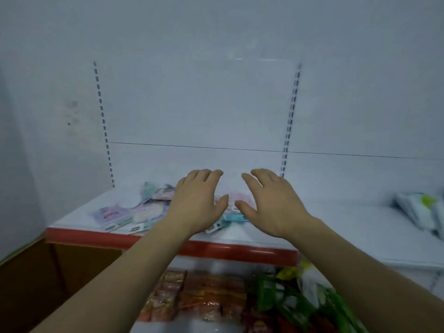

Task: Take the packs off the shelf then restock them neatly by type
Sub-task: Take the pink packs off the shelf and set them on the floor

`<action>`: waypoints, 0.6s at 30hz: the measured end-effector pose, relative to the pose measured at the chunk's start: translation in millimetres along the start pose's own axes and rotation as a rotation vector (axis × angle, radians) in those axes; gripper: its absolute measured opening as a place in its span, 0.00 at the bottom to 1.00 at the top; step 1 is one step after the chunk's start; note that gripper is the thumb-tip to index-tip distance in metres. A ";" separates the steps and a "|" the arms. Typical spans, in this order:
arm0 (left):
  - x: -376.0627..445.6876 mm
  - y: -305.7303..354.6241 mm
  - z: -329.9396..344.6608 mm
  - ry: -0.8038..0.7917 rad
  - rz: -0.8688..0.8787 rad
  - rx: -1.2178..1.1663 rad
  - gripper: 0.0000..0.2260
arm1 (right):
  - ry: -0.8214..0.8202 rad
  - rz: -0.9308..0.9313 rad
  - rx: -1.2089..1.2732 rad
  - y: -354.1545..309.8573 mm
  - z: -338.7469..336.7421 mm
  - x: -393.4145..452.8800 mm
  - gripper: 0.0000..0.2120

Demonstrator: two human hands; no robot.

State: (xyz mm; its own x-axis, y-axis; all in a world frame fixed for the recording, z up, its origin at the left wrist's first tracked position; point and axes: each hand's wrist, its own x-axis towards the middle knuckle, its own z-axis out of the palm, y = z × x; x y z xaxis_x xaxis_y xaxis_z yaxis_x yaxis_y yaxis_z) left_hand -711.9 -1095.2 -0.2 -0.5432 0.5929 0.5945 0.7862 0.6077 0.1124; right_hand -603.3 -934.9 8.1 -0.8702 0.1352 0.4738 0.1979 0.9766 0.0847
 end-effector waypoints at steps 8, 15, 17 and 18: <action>36.6 155.6 62.7 -0.077 0.218 -0.192 0.27 | -0.022 0.305 -0.155 136.0 -44.2 -109.3 0.33; 48.2 267.7 90.8 -0.115 0.481 -0.353 0.28 | -0.056 0.565 -0.288 193.5 -81.0 -189.4 0.34; 50.8 293.5 95.7 -0.109 0.546 -0.391 0.27 | -0.075 0.629 -0.331 202.5 -91.4 -207.0 0.33; 52.0 305.4 97.3 -0.109 0.578 -0.407 0.27 | -0.081 0.661 -0.353 206.2 -97.3 -215.0 0.33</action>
State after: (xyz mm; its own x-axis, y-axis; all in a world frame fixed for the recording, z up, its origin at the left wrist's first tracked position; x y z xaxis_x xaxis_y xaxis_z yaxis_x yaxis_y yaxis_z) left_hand -528.7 -827.3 -12.4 -0.0161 0.8231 0.5677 0.9931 -0.0526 0.1044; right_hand -331.5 -778.9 8.9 -0.5479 0.6998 0.4584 0.8113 0.5781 0.0872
